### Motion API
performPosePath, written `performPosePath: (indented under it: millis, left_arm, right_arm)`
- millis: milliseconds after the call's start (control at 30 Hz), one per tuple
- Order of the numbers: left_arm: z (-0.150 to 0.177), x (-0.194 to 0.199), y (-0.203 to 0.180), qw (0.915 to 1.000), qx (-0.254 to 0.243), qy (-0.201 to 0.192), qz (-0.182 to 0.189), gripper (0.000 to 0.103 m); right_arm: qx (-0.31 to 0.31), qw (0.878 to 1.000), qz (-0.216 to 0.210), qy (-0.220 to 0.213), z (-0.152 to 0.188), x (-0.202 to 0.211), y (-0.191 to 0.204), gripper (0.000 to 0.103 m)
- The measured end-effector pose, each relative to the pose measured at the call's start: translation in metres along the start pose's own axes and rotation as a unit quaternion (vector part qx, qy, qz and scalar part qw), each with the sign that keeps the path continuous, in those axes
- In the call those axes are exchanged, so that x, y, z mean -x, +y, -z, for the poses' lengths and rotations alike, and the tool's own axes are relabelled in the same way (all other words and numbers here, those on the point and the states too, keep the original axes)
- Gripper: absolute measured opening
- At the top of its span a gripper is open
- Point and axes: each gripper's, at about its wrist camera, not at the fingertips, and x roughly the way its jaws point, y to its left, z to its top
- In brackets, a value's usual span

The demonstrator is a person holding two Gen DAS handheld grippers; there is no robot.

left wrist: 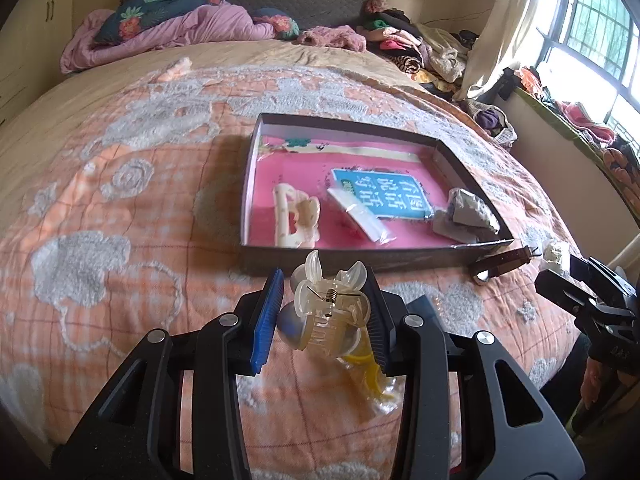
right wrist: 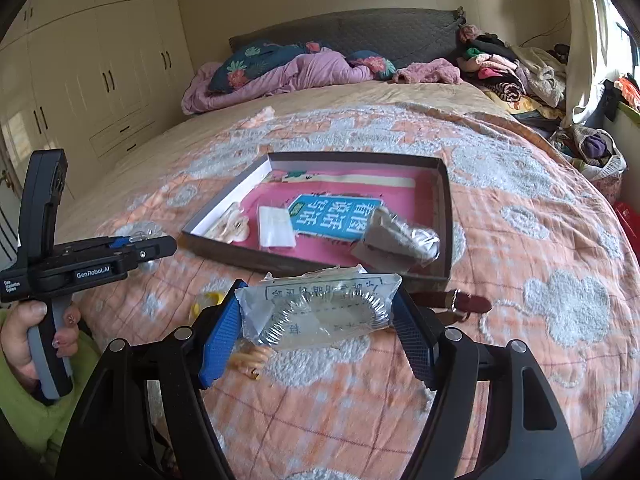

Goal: Organize jewelry
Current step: 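Grasp the clear claw clip with left tool while right tool grasps silver bag, then lower claw clip into box with left tool while right tool drops silver bag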

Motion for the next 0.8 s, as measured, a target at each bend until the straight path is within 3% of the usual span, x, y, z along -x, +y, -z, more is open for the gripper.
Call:
performPosePath:
  millis: [800]
  left_arm:
    - [-0.048, -0.027, -0.034, 0.9995, -0.024, -0.015, 0.017, 0.031]
  right_arm:
    - [-0.052, 0.996, 0.050, -0.054, -0.051, 0.005, -0.041, 0.070]
